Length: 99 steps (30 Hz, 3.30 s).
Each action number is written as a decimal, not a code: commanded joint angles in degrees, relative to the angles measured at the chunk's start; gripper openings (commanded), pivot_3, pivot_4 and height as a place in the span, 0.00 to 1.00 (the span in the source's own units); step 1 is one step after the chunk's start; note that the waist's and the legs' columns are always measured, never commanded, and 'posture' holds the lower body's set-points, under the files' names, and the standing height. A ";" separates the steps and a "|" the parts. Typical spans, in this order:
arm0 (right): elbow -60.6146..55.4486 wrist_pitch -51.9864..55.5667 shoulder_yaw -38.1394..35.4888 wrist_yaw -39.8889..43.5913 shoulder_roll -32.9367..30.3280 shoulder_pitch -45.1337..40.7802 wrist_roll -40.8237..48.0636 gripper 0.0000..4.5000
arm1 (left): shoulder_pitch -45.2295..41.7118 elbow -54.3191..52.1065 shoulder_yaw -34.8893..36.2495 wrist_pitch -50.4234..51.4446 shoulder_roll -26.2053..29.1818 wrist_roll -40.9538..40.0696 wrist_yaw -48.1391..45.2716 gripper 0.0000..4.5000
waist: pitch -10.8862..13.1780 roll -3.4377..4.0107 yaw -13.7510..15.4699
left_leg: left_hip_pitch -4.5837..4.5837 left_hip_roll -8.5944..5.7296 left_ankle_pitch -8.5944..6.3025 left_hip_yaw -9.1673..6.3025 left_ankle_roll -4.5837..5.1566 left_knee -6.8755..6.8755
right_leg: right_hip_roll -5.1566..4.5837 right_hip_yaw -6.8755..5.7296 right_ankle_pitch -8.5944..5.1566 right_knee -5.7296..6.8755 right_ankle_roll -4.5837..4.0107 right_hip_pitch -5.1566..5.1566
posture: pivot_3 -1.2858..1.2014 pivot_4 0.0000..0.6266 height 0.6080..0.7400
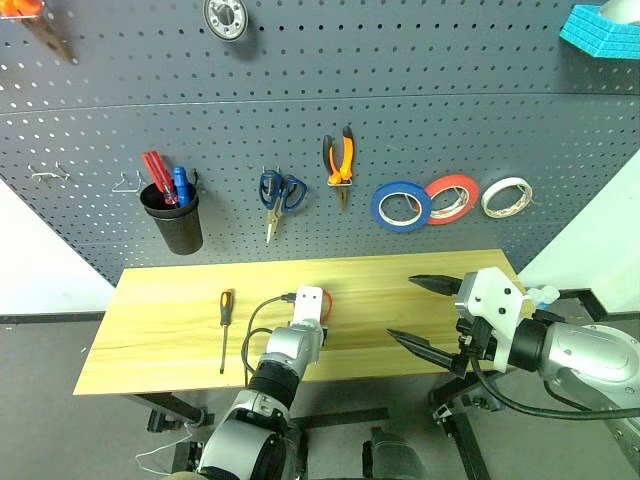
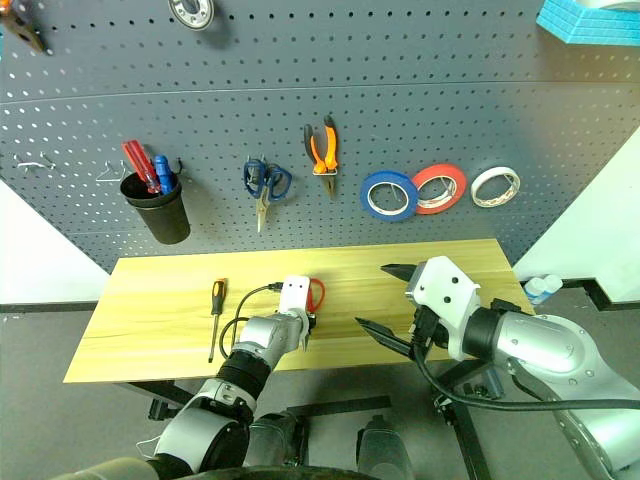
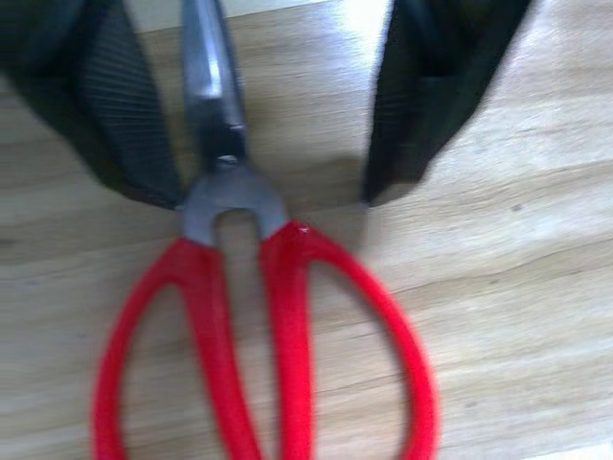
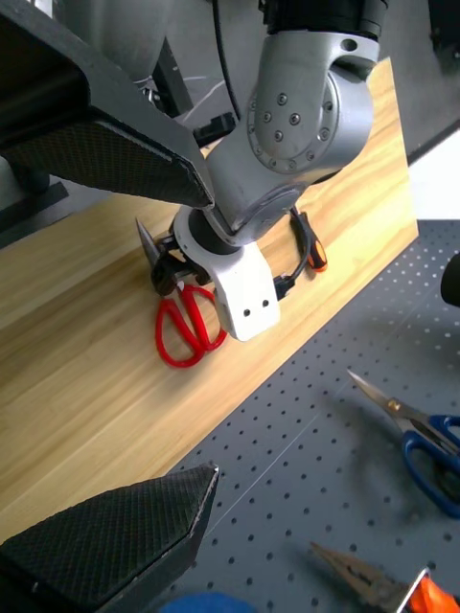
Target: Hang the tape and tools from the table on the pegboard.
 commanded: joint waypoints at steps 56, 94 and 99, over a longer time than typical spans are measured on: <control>5.19 -5.38 -13.11 10.29 -1.44 1.26 3.75 1.00 | 6.26 -15.22 -11.95 -10.87 -0.56 13.53 -1.95 0.23 | 1.42 0.27 0.63 | -1.29 -0.41 -0.09 0.02 0.48 -0.05 | -0.35 -0.08 0.17 -0.46 0.36 -0.98 | 0.48 0.24 1.00; 12.10 -11.59 -33.99 17.49 4.35 13.68 9.83 1.00 | 16.66 -36.48 -15.68 -60.06 20.40 29.51 -3.93 0.23 | 1.24 0.65 0.55 | -1.13 -0.42 -0.07 0.09 0.51 0.11 | -0.37 0.02 0.17 -0.20 0.36 -0.94 | 0.48 0.21 1.00; 12.12 -11.95 -35.45 17.79 4.85 14.20 10.72 1.00 | 17.70 -37.33 -10.49 -59.68 21.39 29.80 -2.05 0.23 | 1.21 0.70 0.62 | -1.10 -0.43 -0.07 0.09 0.52 0.17 | -0.37 0.01 0.17 -0.07 0.35 -0.95 | 0.48 0.21 1.00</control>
